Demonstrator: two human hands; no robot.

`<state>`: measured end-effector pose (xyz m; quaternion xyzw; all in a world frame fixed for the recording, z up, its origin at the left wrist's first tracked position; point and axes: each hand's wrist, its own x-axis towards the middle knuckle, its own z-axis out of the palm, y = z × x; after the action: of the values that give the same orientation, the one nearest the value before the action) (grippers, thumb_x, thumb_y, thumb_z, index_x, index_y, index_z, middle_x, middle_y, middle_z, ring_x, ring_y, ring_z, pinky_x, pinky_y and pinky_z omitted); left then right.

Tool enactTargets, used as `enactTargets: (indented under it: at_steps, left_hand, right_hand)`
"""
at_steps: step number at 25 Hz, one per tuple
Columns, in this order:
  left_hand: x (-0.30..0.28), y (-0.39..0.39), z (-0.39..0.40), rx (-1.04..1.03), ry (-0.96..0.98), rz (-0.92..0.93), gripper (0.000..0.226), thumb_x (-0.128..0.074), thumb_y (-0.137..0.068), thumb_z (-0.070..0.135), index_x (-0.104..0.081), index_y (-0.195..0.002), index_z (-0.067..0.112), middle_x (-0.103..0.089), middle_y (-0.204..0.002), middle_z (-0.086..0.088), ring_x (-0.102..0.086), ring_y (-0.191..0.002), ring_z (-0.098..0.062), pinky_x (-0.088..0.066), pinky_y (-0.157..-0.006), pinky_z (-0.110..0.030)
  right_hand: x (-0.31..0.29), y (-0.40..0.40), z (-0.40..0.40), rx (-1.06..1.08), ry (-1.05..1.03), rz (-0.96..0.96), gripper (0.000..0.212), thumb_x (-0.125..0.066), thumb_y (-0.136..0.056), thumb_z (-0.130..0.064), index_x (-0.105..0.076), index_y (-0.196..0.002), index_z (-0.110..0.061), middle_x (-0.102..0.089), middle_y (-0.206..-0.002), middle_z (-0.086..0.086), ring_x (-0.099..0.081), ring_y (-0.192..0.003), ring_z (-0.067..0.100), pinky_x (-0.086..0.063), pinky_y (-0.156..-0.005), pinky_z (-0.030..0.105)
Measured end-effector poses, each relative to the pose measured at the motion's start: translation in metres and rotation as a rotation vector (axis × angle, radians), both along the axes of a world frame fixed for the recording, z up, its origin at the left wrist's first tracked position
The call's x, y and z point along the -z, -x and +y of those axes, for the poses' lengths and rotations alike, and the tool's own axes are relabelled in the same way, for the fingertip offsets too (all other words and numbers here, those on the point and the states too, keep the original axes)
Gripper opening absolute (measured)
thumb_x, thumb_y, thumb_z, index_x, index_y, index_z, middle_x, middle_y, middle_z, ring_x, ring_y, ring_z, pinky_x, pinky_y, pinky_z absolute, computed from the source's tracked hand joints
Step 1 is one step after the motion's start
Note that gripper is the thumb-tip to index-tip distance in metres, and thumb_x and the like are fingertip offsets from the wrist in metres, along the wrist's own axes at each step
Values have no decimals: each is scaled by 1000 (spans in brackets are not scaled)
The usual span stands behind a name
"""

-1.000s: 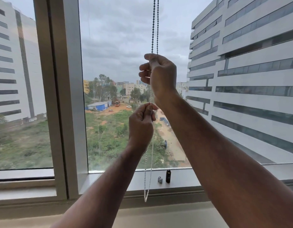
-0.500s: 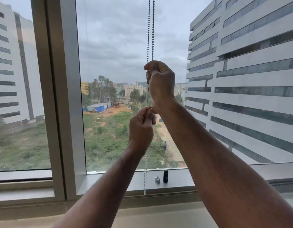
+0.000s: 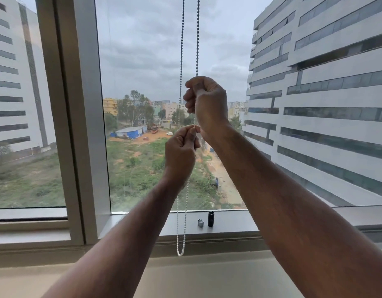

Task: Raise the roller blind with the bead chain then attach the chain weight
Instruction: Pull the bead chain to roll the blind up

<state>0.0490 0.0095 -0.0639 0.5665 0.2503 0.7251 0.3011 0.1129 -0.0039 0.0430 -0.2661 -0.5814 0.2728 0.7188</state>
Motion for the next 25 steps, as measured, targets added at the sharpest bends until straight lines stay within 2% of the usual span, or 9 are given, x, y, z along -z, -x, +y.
enactTargets:
  at_steps: [5, 9, 17, 22, 25]
  left_hand:
    - [5, -4, -3, 14, 52, -5, 35, -50, -108, 11, -58, -74, 9, -43, -50, 10, -27, -43, -7, -21, -46, -27]
    - [18, -7, -4, 13, 79, -15, 30, -50, -109, 12, -58, -81, 5, -43, -50, 13, -31, -44, -5, -26, -47, -26]
    - [47, -11, -1, 43, 105, 7, 37, -49, -108, 9, -57, -72, 12, -45, -48, 13, -32, -43, -4, -26, -45, -23]
    - [69, -9, 6, 94, 118, 44, 38, -50, -108, 10, -65, -73, 14, -58, -54, 10, -48, -48, -5, -40, -50, -21]
    - [88, -6, 14, 140, 100, 70, 32, -50, -109, 12, -73, -87, 14, -69, -66, 11, -60, -61, 0, -48, -62, -16]
  right_hand:
    - [33, -8, 2, -52, 54, -42, 21, -48, -106, -8, -65, -96, -3, -65, -73, 12, -57, -56, 14, -48, -51, 23]
    - [53, -16, 9, -41, 61, -92, 21, -50, -106, -10, -67, -94, -7, -70, -77, 11, -63, -65, 17, -52, -59, 27]
    - [85, -24, 15, -79, 106, -99, 22, -50, -106, -11, -67, -92, -8, -70, -76, 8, -64, -69, 16, -55, -66, 31]
    - [113, -29, 21, -38, 134, -90, 20, -52, -105, -13, -68, -93, -9, -70, -76, 6, -64, -69, 15, -55, -63, 29]
    - [137, -29, 27, -11, 177, -93, 19, -54, -105, -17, -69, -95, -9, -71, -80, 7, -65, -72, 15, -55, -61, 27]
